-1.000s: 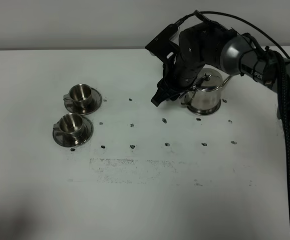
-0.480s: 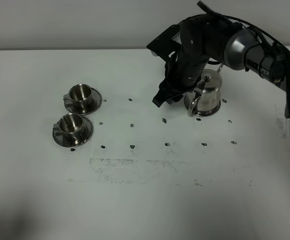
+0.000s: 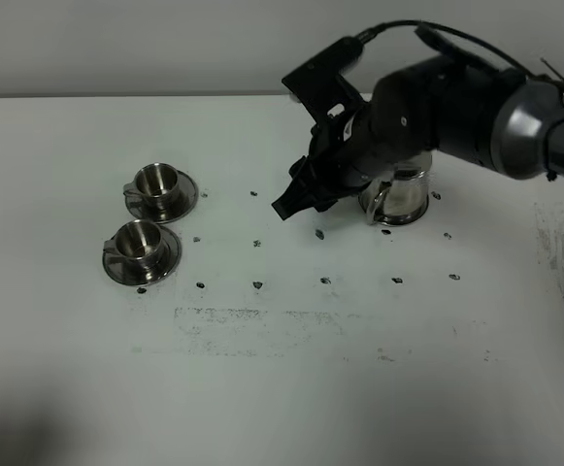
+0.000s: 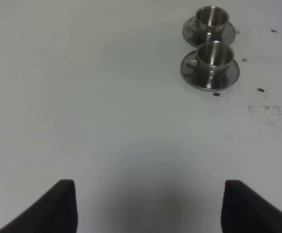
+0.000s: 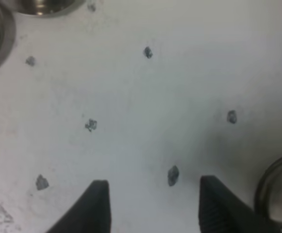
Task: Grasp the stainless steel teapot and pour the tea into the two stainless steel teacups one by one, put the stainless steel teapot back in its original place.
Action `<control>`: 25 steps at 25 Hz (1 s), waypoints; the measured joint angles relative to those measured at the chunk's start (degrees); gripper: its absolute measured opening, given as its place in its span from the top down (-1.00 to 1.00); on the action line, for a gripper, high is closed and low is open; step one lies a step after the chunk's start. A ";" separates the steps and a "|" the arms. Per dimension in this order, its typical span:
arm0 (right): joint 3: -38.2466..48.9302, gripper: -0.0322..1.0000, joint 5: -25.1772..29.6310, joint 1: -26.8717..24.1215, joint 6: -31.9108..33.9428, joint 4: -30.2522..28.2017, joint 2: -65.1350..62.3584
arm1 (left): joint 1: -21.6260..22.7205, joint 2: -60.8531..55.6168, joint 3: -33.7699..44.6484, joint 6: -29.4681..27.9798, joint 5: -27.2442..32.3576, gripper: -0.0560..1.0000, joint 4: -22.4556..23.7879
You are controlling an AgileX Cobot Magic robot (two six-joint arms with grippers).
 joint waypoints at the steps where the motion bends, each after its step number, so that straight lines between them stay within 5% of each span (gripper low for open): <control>1: 2.63 0.10 -3.18 0.08 0.59 0.21 -0.37 | 0.00 0.00 0.00 0.00 0.00 -0.25 0.00; 10: 10.49 0.10 -19.00 0.01 5.30 1.90 3.27 | 0.00 0.00 0.00 0.00 0.00 -0.25 0.00; 25: 10.68 0.17 -16.62 -3.72 14.77 -4.56 6.21 | 0.00 0.00 0.00 0.00 0.00 -0.25 0.00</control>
